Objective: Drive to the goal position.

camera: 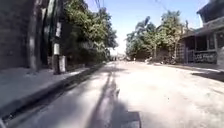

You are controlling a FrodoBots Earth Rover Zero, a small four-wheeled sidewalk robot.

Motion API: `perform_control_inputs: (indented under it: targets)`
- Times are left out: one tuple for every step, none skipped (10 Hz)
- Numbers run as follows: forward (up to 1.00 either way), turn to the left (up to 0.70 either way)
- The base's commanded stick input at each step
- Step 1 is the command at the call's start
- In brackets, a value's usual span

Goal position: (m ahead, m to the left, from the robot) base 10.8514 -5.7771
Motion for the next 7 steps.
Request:
perform_control_inputs:
  targets:
    - [1.0, 0.0]
    - [1.0, 0.0]
    - [1.0, 0.0]
    - [1.0, 0.0]
    - [1.0, 0.0]
    - [1.0, 0.0]
    - [1.0, 0.0]
